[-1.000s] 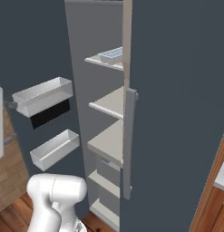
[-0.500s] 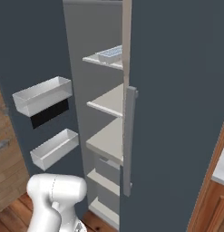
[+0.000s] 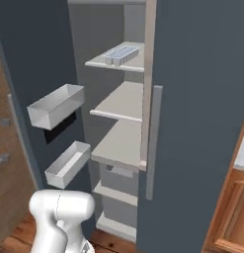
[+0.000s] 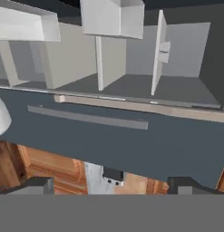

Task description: The ice cube tray has been filled with water. Take the tray and place it in the freezer to make ice. Close the freezer door after placing the tray.

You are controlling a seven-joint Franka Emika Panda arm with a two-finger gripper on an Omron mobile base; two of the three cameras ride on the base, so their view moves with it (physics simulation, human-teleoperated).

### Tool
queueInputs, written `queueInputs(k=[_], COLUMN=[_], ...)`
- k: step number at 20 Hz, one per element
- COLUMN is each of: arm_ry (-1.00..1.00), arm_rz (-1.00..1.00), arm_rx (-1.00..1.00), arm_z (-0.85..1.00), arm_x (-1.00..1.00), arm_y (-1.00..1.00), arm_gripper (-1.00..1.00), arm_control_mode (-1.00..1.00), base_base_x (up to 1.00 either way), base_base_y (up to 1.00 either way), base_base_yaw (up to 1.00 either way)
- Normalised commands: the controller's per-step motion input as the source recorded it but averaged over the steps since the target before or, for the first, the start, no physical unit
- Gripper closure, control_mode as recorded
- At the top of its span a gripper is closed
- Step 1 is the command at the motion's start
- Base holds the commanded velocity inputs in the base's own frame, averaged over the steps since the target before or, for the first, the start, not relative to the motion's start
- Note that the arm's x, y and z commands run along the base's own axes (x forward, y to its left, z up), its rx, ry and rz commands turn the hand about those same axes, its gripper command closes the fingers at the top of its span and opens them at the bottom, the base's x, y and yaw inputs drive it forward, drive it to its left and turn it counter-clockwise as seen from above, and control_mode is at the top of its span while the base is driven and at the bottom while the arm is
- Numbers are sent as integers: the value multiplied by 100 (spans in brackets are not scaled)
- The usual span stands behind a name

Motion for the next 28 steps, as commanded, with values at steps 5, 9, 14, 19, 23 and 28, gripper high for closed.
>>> queueInputs(k=[5, 9, 14, 19, 23, 28], arm_ry=[0, 0, 0, 0, 0, 0], arm_rz=[0, 0, 0, 0, 0, 0], arm_rx=[0, 0, 0, 0, 0, 0], arm_z=[0, 0, 0, 0, 0, 0], arm_x=[0, 0, 0, 0, 0, 0], arm_y=[0, 0, 0, 0, 0, 0], arm_gripper=[-100, -100, -100, -100, -100, -100], arm_control_mode=[100, 100, 100, 100, 100, 100], base_base_x=[-16, -14, -30, -60, -47, -29], base_base_y=[75, 73, 67, 67, 83, 91], base_base_yaw=[-52, -53, -53, -45, -39, -35])
